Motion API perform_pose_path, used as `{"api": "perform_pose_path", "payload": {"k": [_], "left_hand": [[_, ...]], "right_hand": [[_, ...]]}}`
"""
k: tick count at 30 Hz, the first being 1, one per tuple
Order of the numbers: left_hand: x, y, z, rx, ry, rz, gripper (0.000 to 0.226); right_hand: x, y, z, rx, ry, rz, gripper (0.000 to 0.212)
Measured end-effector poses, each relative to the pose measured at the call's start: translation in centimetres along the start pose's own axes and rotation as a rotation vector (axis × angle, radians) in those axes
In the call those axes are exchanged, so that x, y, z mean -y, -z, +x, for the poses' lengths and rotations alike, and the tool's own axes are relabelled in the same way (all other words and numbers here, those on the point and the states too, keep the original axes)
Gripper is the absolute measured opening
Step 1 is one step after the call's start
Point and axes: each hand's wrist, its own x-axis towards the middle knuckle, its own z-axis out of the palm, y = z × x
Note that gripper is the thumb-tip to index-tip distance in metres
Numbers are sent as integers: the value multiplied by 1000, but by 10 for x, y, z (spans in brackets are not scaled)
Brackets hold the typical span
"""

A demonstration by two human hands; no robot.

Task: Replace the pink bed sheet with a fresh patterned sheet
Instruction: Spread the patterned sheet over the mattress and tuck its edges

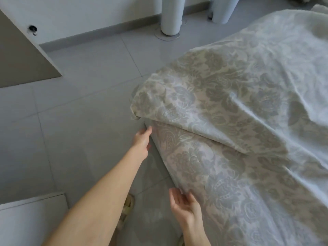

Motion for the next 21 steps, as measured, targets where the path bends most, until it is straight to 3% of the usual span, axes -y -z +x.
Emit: {"api": "perform_pose_path", "payload": {"k": [2,3,5,8,9,12,13,15,18,21], "left_hand": [[-22,-5,24,37,11,-6,70],[-33,-5,43,57,20,2,75],[-54,3,60,53,-9,0,73],[-93,19,88,51,-20,163,80],[-103,24,92,85,-6,242,75],[-129,38,98,199,4,492,16],[-134,42,98,227,19,560,15],[-140,49,98,276,95,633,26],[-134,50,83,297,327,523,66],[-107,44,75,293,459,459,78]], "right_hand": [[-3,-9,16,20,46,151,43],[-9,-13,22,28,81,228,39],[-14,-14,24,27,143,251,29],[-32,-24,27,-35,176,240,45],[-39,-26,25,-81,182,231,37],[-54,-31,17,-232,199,190,27],[-60,-32,12,-268,203,171,29],[-70,-28,4,-343,221,79,33],[-82,-20,-21,-450,251,-176,33],[-84,-5,-42,-563,237,-367,34]]}}
